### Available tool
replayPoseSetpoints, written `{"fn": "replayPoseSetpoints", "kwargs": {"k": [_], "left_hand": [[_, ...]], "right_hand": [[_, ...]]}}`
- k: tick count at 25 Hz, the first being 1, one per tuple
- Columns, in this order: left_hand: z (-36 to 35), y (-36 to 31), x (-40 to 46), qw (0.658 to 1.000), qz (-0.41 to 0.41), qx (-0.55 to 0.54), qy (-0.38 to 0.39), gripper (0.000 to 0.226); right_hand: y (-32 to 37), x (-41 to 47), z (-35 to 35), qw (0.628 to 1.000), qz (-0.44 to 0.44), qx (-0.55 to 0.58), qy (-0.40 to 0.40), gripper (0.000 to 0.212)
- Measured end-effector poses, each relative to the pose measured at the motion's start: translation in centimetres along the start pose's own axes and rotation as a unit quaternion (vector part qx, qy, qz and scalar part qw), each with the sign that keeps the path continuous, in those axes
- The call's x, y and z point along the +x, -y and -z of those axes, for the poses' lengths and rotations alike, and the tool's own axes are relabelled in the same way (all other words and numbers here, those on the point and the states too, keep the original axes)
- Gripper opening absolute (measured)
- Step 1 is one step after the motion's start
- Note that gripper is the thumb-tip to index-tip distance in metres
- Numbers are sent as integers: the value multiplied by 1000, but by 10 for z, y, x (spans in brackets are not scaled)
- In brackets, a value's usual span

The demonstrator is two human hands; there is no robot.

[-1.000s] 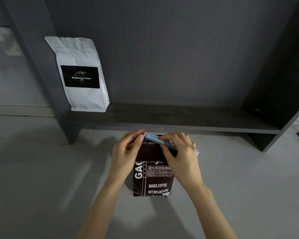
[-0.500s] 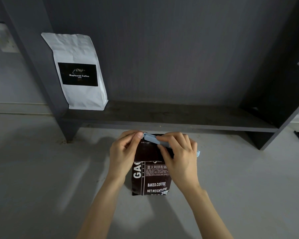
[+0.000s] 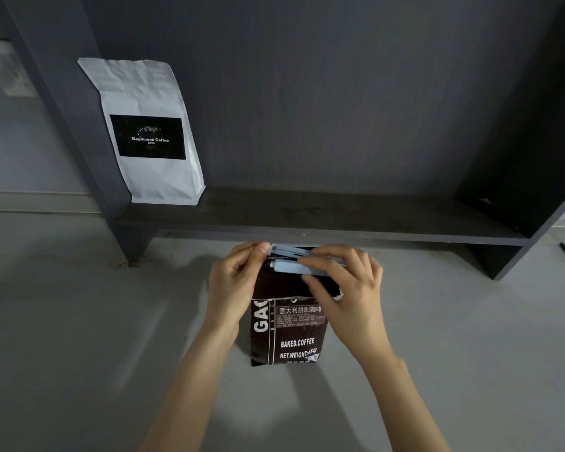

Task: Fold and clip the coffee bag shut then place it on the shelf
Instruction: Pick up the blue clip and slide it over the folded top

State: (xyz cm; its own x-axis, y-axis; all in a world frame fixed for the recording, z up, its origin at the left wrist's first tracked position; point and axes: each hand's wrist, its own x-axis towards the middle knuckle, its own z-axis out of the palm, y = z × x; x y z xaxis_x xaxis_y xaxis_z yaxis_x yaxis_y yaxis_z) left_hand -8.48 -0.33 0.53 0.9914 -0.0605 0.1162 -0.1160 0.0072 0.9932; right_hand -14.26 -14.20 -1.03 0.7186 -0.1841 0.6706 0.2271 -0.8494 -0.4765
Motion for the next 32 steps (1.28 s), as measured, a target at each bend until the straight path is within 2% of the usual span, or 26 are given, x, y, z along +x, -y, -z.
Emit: {"fn": "replayPoseSetpoints", "kwargs": {"k": [5,11,15,19,25,27,30,32], "left_hand": [[5,1,-1,1000,16,-7,-8,15],[4,1,-1,999,26,-8,-18,15],[3,-2,-2,999,35,-8,-14,17],[5,-2,-2,1000,28,2,-6,16],[10,-1,-2,999,15,-2,40,14],[15,1,-3,997,6,-7,74,24],[20,6,-7,992,4,-11,125,51],[22,8,-6,991,13,-14,136,58]], "right_hand": [[-14,-7,8,999,-44,22,-6,19],[-30,-12,32,991,-76,112,11,17],[-32,-15,45,978,-89,183,55,19],[-34,-19,50,957,-129,236,106,34],[-33,-16,52,937,-190,277,96,21],[-33,-14,52,935,-204,280,71,23],[-32,-13,52,935,-217,276,55,25],[-32,-12,52,931,-226,280,55,24]]}}
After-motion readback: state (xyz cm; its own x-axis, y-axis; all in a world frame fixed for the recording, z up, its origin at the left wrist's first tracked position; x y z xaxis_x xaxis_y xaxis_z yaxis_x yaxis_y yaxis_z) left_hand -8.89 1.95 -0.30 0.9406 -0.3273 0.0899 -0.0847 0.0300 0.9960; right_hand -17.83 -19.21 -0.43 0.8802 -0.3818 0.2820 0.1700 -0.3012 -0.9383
